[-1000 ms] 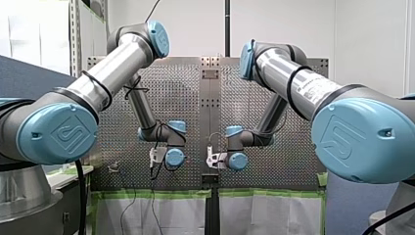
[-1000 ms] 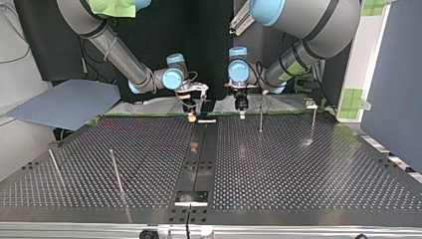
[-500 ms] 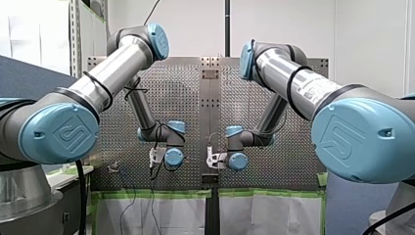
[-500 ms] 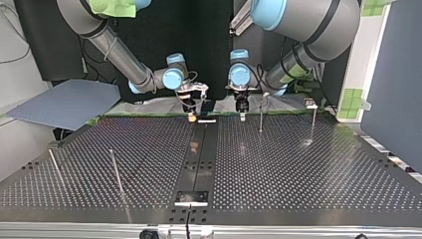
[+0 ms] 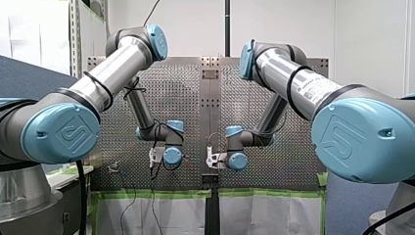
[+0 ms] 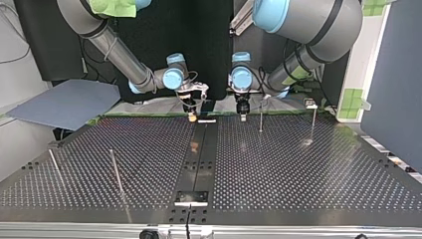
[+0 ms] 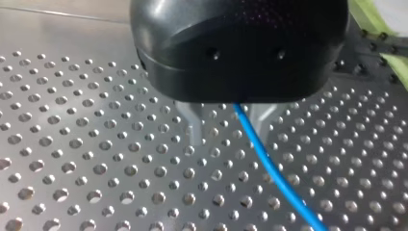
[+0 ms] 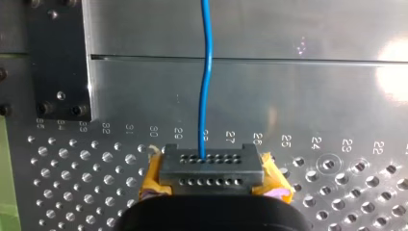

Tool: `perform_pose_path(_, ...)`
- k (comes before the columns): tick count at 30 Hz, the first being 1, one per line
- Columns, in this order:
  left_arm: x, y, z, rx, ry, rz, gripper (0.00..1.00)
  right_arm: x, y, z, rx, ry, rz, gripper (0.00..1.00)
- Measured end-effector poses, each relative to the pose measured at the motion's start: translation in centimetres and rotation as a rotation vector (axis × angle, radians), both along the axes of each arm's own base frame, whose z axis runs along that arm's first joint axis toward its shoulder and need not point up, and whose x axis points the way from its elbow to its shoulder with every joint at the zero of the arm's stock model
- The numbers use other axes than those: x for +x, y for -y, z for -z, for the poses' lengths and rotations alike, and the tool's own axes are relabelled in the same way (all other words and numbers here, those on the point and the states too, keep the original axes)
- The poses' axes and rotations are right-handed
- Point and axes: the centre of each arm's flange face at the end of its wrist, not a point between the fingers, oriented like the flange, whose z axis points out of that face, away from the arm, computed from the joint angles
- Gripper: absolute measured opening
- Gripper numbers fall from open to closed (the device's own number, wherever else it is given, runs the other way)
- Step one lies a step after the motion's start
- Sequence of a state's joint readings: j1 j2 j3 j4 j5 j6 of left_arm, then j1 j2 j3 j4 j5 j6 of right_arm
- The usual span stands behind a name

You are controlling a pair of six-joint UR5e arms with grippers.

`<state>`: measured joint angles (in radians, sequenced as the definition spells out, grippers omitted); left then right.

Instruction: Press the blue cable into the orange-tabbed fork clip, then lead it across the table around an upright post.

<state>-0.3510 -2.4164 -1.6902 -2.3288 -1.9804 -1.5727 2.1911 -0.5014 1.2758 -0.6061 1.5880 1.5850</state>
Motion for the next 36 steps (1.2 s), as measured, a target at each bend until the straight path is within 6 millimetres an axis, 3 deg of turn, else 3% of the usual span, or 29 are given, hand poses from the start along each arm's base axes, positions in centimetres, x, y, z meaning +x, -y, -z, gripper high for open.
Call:
perform_pose_path(19,-0.5,0.1,0.1,0.037,-0.028,0.006,0.00,-0.4,0.2,-0.2,0.001,-0.020,0.015,0.00)
perform_pose_path(27,-0.8,0.4,-1.3,0.047,-0.050,0.011,0.00,-0.8,0.8,-3.6,-0.010,-0.041,0.064,0.00)
perform_pose_path(36,-0.5,1.1,-5.9,0.023,0.000,0.023,0.00,0.0,0.4,-7.8,-0.028,-0.032,0.058,0.00)
